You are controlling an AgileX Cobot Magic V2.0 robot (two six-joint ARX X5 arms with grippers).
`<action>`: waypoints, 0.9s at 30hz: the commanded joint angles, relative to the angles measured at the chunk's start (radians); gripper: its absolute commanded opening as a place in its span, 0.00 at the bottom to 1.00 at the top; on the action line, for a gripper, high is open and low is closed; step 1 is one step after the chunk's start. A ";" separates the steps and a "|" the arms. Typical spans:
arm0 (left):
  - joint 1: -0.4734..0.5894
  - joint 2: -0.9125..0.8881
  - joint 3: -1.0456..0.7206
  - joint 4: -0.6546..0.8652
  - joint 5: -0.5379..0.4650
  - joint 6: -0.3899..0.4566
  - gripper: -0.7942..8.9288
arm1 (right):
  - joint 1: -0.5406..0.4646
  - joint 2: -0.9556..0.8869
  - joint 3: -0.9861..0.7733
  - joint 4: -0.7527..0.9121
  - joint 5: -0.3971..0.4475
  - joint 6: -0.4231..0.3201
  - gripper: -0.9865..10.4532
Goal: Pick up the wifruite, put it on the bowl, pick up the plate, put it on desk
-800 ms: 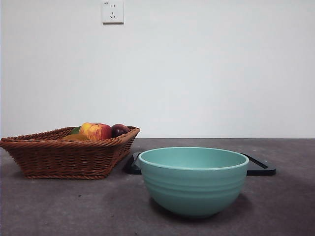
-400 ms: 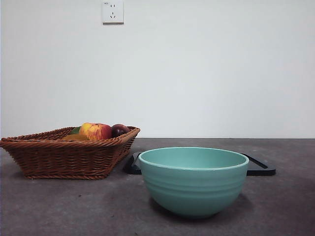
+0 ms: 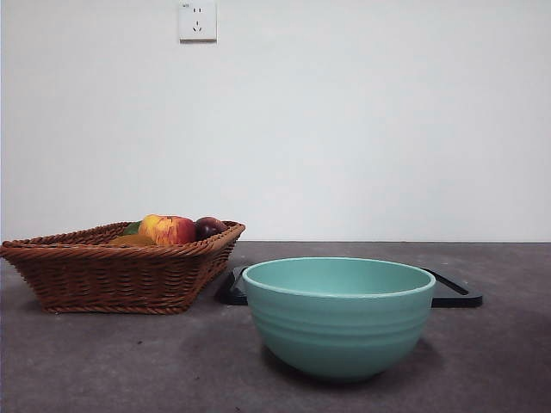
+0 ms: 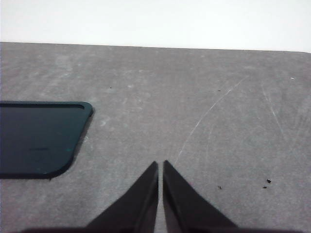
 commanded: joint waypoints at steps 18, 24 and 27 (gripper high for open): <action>0.001 -0.002 -0.021 -0.006 -0.003 0.005 0.09 | 0.000 -0.003 -0.005 0.013 0.000 0.011 0.09; 0.001 -0.002 -0.021 -0.006 -0.003 0.005 0.09 | 0.000 -0.003 -0.005 0.013 0.000 0.011 0.09; 0.001 -0.002 -0.021 -0.006 -0.003 0.005 0.09 | 0.000 -0.003 -0.005 0.013 0.000 0.011 0.09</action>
